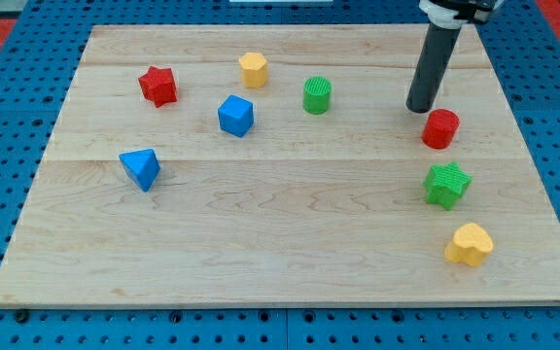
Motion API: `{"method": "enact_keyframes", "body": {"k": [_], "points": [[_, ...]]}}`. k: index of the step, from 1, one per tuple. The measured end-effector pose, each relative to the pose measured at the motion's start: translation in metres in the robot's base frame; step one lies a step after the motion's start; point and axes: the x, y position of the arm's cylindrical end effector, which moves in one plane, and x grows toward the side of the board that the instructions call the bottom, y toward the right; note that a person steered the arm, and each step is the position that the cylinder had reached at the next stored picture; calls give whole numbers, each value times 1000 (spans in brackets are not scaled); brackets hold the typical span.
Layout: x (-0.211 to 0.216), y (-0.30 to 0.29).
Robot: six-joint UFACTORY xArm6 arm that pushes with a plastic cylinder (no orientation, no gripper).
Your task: Place your arm right to green circle
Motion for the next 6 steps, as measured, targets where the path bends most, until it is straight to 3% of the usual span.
{"method": "enact_keyframes", "body": {"k": [2, 4, 6], "points": [[19, 65], [20, 46], [-22, 38]]}}
